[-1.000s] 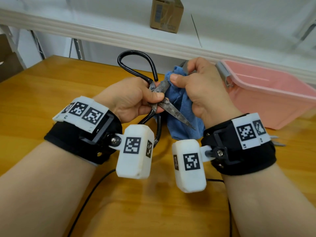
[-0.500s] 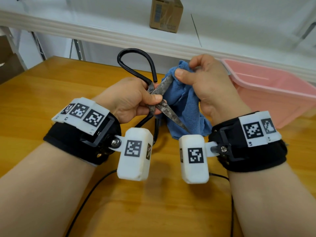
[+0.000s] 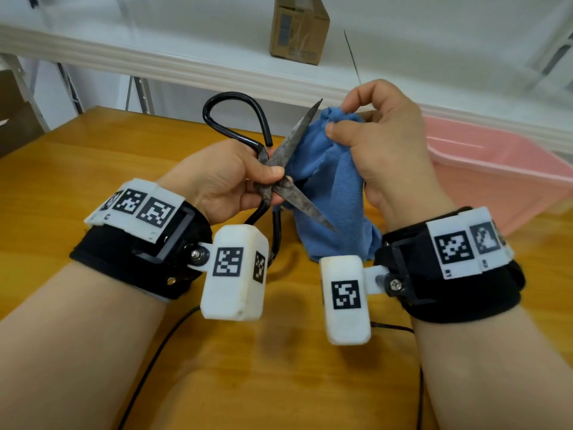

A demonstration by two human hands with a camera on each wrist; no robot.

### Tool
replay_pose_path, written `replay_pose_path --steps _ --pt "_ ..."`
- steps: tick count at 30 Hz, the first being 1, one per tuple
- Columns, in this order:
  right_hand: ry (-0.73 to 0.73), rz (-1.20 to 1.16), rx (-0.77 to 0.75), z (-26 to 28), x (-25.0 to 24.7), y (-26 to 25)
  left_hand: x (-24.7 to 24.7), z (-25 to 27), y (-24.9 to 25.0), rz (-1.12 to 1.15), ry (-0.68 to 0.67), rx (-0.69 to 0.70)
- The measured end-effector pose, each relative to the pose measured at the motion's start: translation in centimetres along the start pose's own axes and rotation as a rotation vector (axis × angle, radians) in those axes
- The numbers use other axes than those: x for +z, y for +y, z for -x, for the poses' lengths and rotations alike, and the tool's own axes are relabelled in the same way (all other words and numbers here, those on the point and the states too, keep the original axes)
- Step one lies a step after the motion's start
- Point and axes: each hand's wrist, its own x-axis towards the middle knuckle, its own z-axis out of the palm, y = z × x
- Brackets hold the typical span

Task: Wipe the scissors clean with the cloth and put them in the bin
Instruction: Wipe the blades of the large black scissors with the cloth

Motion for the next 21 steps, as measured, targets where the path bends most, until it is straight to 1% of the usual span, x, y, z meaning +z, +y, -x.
replay_pose_path --steps 2,4,6,8,13,17,21 --pt "-0.017 -0.006 -0.018 0.1 0.4 0.1 0.0 -0.1 0.0 -0.026 -0.004 0.003" --pt "-0.081 -0.003 -0.028 0.3 0.9 0.3 0.1 -0.2 -0.1 -0.054 0.004 0.018" --pt "-0.163 -0.03 -0.007 0.5 1.5 0.3 0.1 -0.4 -0.2 -0.073 0.033 0.045" --pt "-0.211 -0.087 0.021 0.6 1.8 0.3 0.1 -0.5 -0.3 -0.092 0.06 0.07" --pt "-0.161 -0.128 0.023 0.5 1.8 0.7 0.6 -0.5 -0.4 -0.171 0.051 0.102" --pt "-0.1 -0.146 0.075 0.1 1.5 1.0 1.0 -0.4 -0.5 -0.193 0.019 0.106" --pt "-0.072 -0.171 0.118 0.0 1.3 1.3 1.2 -0.3 -0.5 -0.191 0.004 0.109"
